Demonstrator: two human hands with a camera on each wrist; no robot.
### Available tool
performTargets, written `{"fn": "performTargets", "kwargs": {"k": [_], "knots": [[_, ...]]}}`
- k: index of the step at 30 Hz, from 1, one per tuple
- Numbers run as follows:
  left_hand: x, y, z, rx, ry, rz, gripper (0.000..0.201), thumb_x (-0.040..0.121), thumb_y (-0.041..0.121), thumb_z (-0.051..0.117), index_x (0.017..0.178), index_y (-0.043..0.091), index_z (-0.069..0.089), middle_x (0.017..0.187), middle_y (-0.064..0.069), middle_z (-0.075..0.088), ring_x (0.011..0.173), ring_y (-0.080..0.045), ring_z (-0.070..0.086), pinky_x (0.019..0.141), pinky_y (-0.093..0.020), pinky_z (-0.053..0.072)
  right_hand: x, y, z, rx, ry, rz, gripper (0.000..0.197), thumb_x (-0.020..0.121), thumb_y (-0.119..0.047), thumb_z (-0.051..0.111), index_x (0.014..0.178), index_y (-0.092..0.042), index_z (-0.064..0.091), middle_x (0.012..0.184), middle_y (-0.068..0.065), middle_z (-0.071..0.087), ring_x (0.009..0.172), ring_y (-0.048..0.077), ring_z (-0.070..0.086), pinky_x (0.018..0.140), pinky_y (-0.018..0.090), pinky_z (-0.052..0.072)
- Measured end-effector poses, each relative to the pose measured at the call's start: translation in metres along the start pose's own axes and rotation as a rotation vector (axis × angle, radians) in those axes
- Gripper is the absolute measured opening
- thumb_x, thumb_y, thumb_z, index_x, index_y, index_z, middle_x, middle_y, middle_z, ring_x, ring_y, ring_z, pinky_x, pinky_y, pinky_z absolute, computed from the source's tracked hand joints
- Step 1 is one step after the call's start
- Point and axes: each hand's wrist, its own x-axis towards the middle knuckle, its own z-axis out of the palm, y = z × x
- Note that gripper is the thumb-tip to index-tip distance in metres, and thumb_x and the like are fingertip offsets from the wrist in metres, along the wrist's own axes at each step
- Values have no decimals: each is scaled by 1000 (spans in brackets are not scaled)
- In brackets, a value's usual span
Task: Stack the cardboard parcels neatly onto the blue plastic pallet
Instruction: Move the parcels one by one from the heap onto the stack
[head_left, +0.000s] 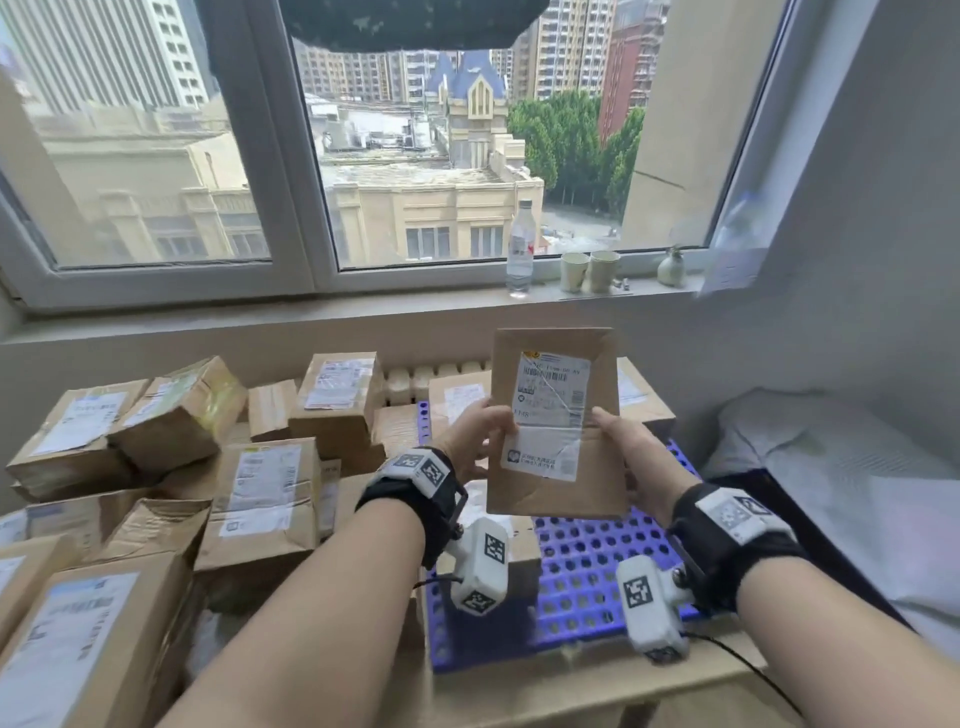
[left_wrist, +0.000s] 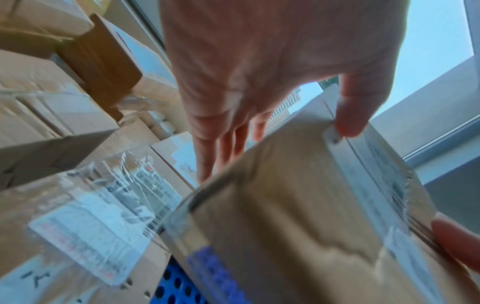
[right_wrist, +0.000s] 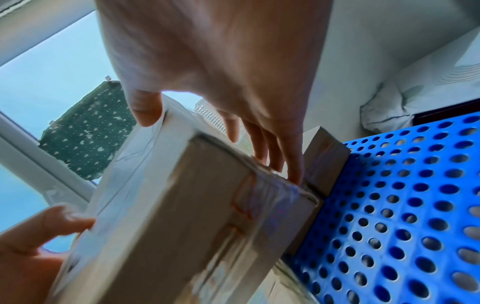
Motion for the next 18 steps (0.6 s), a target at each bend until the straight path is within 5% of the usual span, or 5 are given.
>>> {"fn": "performTargets", "kwargs": {"k": [3,7,10,14,18], "knots": [[23,-2,13,69,-81,-33,51,59,17,51,110,20,56,95,-4,63,94,-24,60,75,-35,53,15,9,-21,-12,43,17,82,67,-76,63,131,-26,52,124,0,65,106,17,64,69,31,49],[53,-7,20,135,-139,-73,33,78,4,54,109,17,59,102,-4,67,96,-23,64,79,-35,56,34,20,-42,-29,72,18,99,56,-80,68,136,-26,46,127,-2,62,111,18,62,91,44,53],[76,-8,21,163,-179,-118,24,86,-1,54,103,14,60,102,-4,67,98,-23,64,87,-37,55,45,25,-54,-28,84,39,82,70,-69,70,136,-26,47,125,-2,63,110,18,63,88,41,53],[102,-5,25,206,-217,-177,10,91,12,59,100,10,59,112,-9,66,107,-25,63,95,-37,51,62,31,-71,-43,95,115,70,79,-64,64,136,-27,48,125,-2,62,110,19,60,80,39,52],[118,-10,23,261,-154,-202,32,93,27,63,116,5,61,121,-15,66,113,-27,64,101,-40,50,79,37,-74,-92,68,149,74,76,-66,66,136,-26,49,126,-1,61,110,20,59,81,40,50]]}}
